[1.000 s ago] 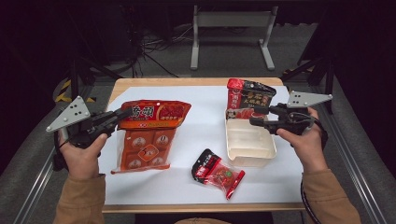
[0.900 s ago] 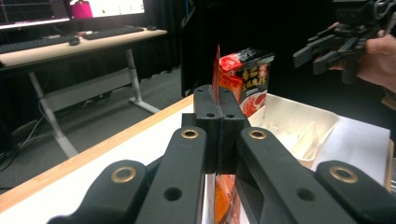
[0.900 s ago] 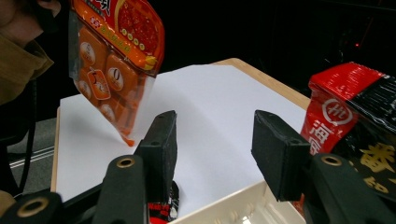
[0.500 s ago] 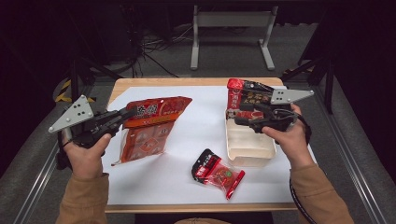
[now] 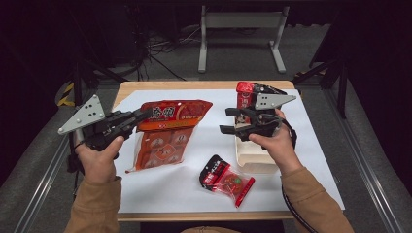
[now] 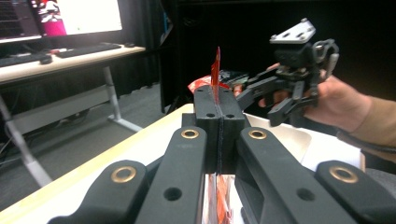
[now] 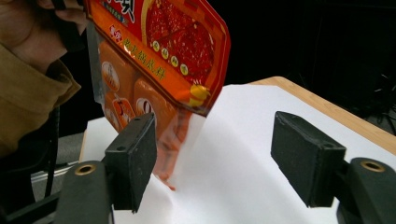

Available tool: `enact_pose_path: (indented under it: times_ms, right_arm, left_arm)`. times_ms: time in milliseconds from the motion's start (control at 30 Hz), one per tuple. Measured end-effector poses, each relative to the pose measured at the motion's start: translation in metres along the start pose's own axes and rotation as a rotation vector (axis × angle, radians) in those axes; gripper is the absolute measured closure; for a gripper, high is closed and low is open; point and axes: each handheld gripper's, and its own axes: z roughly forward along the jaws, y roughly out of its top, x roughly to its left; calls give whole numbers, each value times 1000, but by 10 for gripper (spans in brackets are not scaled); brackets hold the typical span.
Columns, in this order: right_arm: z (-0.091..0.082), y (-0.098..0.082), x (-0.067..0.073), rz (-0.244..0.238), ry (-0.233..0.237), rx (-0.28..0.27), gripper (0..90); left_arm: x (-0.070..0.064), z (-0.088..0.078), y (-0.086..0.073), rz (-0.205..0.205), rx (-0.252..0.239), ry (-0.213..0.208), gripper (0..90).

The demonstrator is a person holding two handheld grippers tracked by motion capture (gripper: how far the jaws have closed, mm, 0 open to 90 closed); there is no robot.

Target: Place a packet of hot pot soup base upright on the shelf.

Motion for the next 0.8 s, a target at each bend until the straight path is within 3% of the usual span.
enact_pose_path:
  times_ms: [367,800]
  right_arm:
    - [16,0,-6,34,43,-73,277]
    - [40,-4,3,19,123,-57,263]
  left_arm:
    - [-7,10,1,5,-13,-23,900]
    - [-16,21,1,15,-25,-63,900]
